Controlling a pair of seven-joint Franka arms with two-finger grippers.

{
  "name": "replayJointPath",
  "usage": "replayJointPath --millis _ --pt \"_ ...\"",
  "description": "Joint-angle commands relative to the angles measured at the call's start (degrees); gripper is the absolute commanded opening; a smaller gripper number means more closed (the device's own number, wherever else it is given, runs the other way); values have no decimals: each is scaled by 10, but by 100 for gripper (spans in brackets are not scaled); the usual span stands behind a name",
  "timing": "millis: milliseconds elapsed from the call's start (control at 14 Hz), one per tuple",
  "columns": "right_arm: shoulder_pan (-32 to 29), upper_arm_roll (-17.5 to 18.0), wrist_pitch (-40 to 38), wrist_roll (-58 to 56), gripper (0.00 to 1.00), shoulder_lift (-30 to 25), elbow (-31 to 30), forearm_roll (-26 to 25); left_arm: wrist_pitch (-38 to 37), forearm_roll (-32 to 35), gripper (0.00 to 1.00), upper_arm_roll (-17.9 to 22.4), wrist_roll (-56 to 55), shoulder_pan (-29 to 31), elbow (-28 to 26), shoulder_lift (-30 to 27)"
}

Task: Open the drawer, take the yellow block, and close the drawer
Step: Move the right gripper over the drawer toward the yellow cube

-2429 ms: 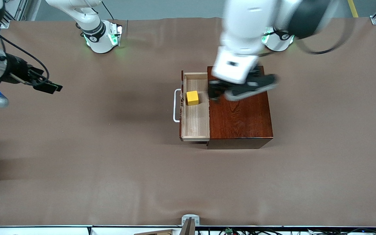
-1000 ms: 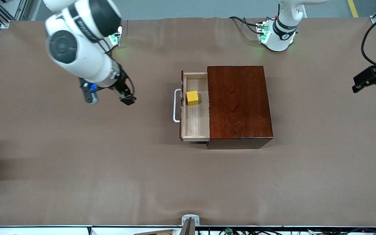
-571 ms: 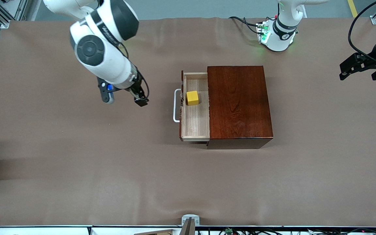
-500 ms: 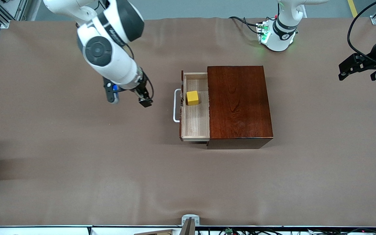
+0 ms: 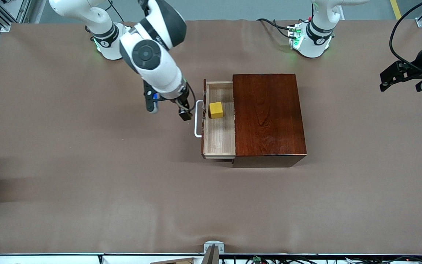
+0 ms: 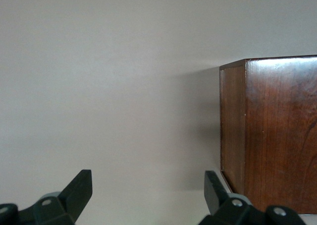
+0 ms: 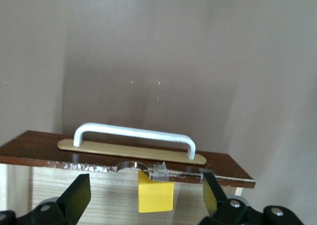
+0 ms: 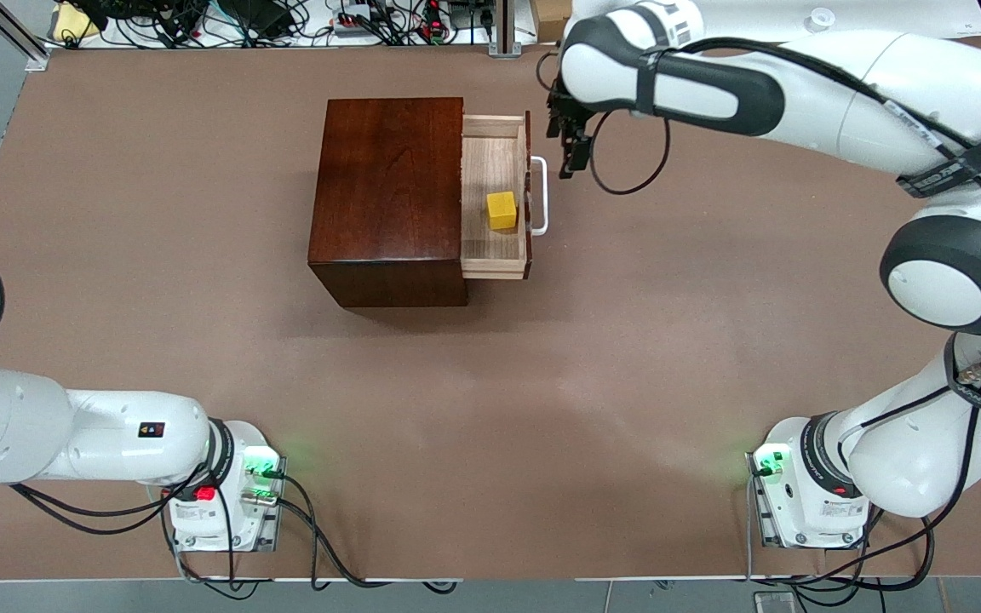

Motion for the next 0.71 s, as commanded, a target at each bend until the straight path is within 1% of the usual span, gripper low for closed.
replayJointPath --millis 0,71,286,357,500,643 --pt "21 -4 4 22 100 22 19 -3 10 -9 100 -9 14 5 -6 -8" --pt "27 -4 10 36 100 29 24 -3 10 -9 100 -16 15 5 -6 -7" --pt "66 -5 24 70 100 66 42 -16 18 -9 100 -18 14 5 -6 -2" --pt "68 -4 30 86 100 72 49 -26 21 -9 100 -18 14 5 -6 -1" --pt "82 -5 74 113 100 93 49 -29 22 -9 100 -19 14 5 -6 0" --pt "85 -5 81 117 100 100 49 -37 22 -9 100 -19 14 5 -6 1"
